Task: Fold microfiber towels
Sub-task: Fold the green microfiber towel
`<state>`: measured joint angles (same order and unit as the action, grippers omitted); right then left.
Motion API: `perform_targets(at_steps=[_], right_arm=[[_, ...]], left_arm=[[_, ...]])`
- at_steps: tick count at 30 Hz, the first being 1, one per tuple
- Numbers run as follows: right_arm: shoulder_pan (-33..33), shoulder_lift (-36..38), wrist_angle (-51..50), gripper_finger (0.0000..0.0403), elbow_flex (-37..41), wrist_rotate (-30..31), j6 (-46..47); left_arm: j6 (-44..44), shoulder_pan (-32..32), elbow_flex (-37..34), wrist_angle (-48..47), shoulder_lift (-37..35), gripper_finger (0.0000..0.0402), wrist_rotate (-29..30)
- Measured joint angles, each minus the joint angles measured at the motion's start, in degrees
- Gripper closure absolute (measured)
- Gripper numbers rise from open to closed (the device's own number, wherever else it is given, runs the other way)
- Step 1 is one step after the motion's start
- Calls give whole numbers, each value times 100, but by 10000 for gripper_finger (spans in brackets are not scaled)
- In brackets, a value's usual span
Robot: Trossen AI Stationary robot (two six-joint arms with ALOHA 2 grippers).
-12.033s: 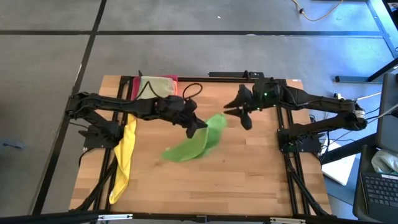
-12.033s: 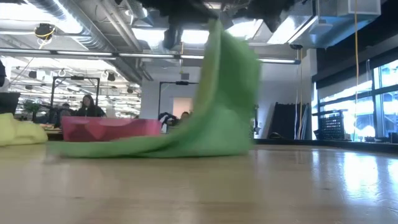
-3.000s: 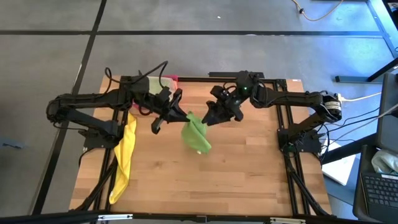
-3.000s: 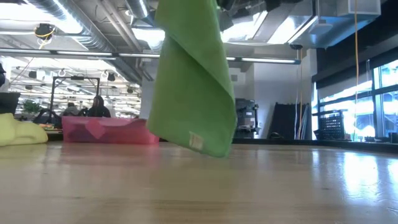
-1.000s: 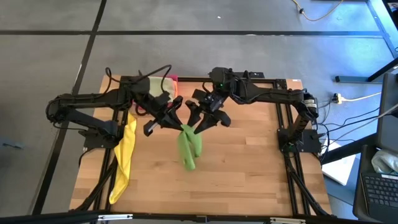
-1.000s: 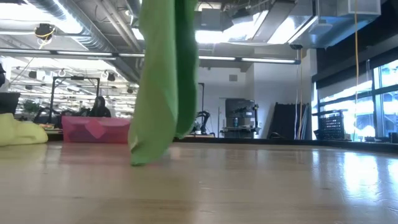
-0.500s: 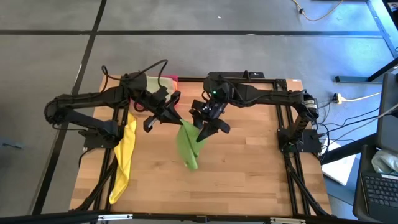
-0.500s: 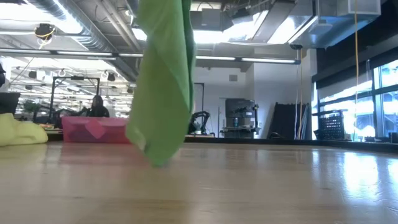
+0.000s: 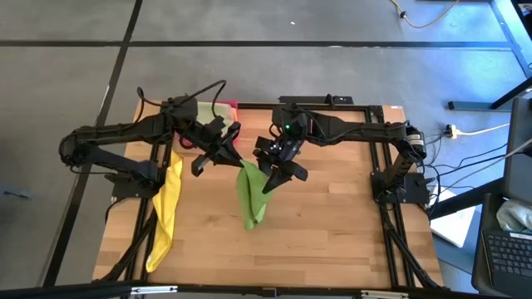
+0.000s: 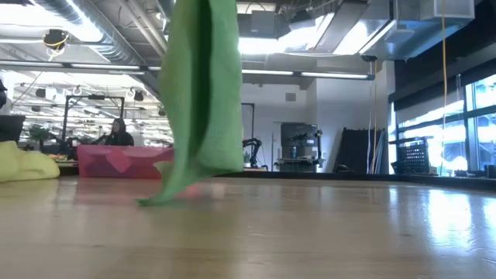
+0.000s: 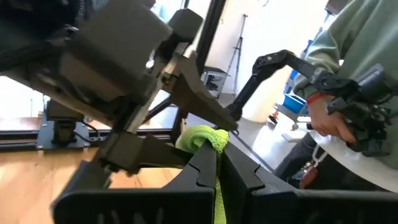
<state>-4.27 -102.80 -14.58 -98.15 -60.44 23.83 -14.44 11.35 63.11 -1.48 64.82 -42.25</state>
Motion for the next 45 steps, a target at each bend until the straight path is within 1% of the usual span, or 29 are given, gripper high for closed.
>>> perform_targets(at_steps=[3, 6, 9, 12, 16, 22, 24, 27, 30, 34, 35, 41, 45], right_arm=[[-14, 0, -6, 199, 0, 68, 35], [-44, 0, 21, 199, 0, 60, 243], [-50, 0, 21, 199, 0, 6, 343], [-42, 0, 27, 199, 0, -100, 446], [-2, 0, 30, 199, 0, -100, 438], [-15, 0, -209, 202, 0, 176, 251], [-45, 0, -388, 214, 0, 336, 127], [-94, 0, -720, 249, 0, 594, -68], [-122, 0, -902, 299, 0, 683, -289], [-117, 0, -969, 382, 0, 680, -511], [-114, 0, -975, 391, 0, 681, -564], [-147, 30, -994, 398, 4, 653, -571], [-193, 206, -1005, 399, 4, 659, -502]], left_arm=[[-2, 0, 0, -134, -30, 402, -80], [17, 0, 0, -566, -55, 402, -80], [260, 0, -2, -984, -98, 402, -9], [359, -2, 0, -1040, -106, 402, 120], [361, -2, 0, -1014, -129, 402, 201], [358, 0, 0, -1014, -186, 402, 238], [358, 0, 0, -996, -206, 402, 237], [356, 0, -2, -1020, -281, 402, 287], [355, 0, 4, -1016, -327, 402, 373], [359, 0, 4, -1012, -345, 402, 423], [356, 0, 4, -1016, -345, 402, 425], [294, 0, 4, -1259, -344, 402, 430], [279, -2, 2, -1531, -343, 402, 404]])
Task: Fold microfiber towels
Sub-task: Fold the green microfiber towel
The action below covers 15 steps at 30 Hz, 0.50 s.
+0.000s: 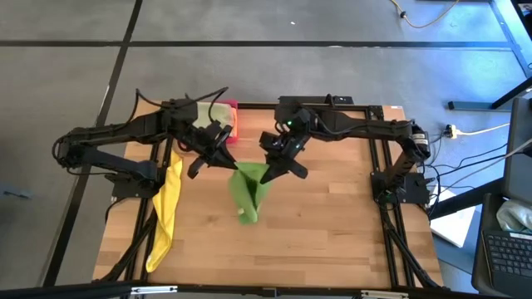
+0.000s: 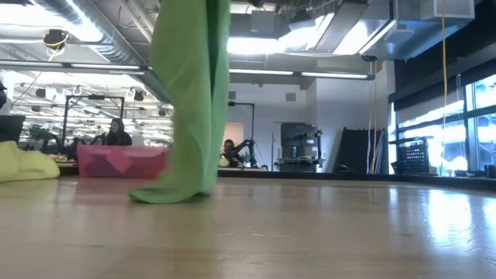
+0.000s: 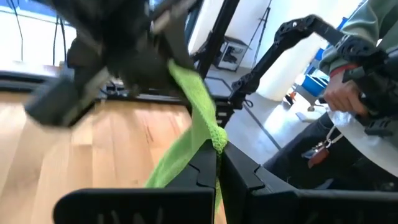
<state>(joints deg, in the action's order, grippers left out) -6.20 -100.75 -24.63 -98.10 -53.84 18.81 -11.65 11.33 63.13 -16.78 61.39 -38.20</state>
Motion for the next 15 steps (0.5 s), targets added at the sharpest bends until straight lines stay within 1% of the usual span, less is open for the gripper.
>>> perform_targets(at_steps=[3, 8, 11, 15], right_arm=[[-48, 152, -26, 399, 0, 48, -6], [-90, 489, -40, 401, 0, 310, -76], [-91, 611, -51, 401, 0, 352, -134], [-87, 676, -123, 401, 0, 358, -111]], left_arm=[[-13, -25, 0, -138, -1, 402, -8], [-14, -146, 0, -169, 29, 402, 49], [-14, -236, 0, -175, 114, 402, 180], [3, -310, 0, -156, 284, 402, 189]])
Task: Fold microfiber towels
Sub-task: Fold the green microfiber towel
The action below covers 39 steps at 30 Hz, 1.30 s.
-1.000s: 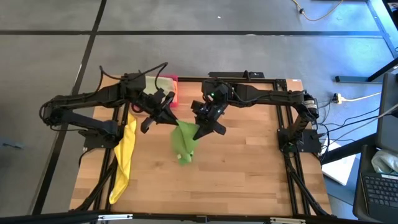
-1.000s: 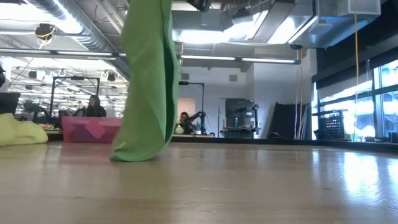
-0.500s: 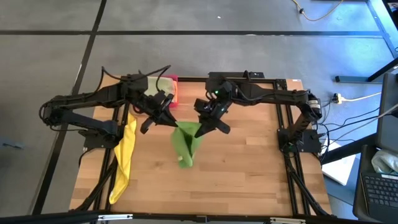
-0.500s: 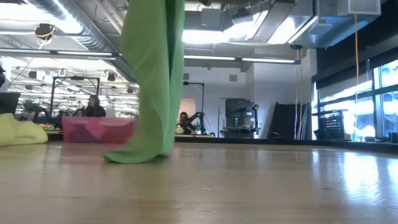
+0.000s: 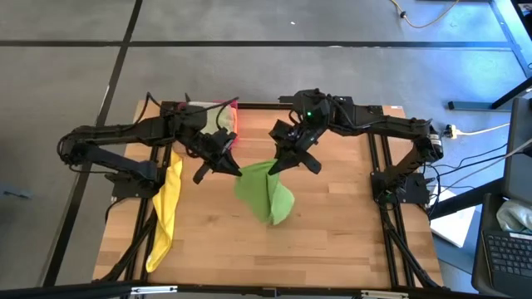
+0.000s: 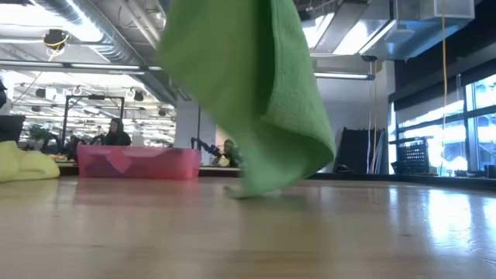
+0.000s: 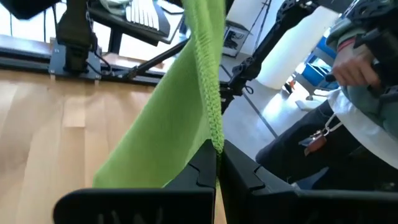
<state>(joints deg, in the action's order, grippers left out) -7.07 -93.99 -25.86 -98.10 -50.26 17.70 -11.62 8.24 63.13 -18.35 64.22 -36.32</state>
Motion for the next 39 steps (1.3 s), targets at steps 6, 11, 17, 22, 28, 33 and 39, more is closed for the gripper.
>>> perform_targets(at_steps=[6, 11, 17, 22, 28, 33, 39], right_arm=[[0, 1, -4, 402, 0, -136, 28], [0, -7, -89, 402, -112, -218, 156], [-1, -10, -351, 402, -355, -229, 140], [-33, 3, -739, 402, -435, -340, -9], [-33, 8, -763, 402, -440, -343, -22], [-31, 24, -777, 402, -501, -350, -20], [-33, 23, -829, 401, -813, -323, -133]], left_arm=[[-457, -130, 0, 1, 304, 402, 187], [-619, -259, 6, 29, 599, 401, 241], [-591, -355, 13, 395, 910, 401, 280], [-633, -332, -2, 816, 982, 401, 278], [-924, -325, -10, 650, 980, 378, 225], [-925, -346, -20, 623, 984, 325, 540], [-927, -346, -17, 654, 984, 272, 678]])
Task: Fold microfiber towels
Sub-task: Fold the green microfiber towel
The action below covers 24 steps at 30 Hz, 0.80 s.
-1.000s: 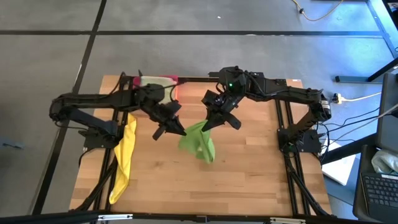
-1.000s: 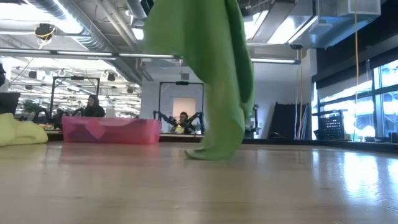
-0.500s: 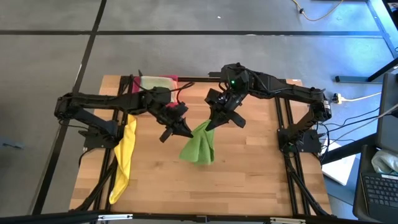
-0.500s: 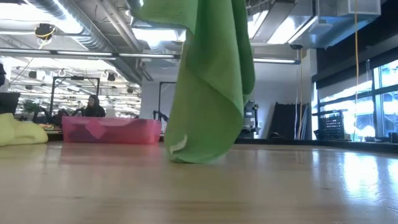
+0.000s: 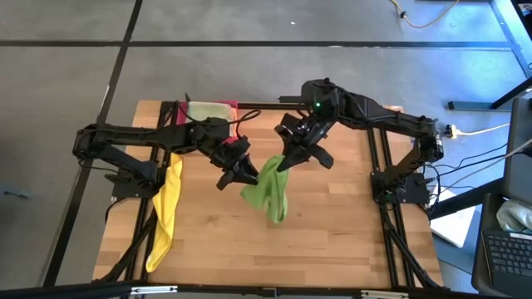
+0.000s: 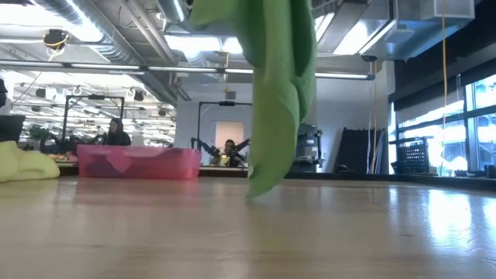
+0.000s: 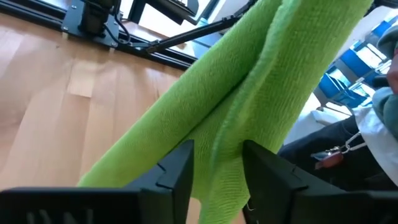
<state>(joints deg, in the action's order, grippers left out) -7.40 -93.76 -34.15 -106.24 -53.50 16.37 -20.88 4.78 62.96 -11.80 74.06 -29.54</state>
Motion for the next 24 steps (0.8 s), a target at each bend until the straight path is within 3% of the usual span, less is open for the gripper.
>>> perform_targets(at_steps=[11, 18, 24], right_arm=[[-9, -6, -350, 399, -397, 44, -38], [-196, -10, -524, 399, -610, 48, -38], [-299, -10, -584, 398, -693, 46, -42]], left_arm=[[-73, 18, 0, -14, -2, 253, -269], [-155, -144, 7, -738, 24, 252, -448], [-151, -268, 9, -784, 24, 252, -423]])
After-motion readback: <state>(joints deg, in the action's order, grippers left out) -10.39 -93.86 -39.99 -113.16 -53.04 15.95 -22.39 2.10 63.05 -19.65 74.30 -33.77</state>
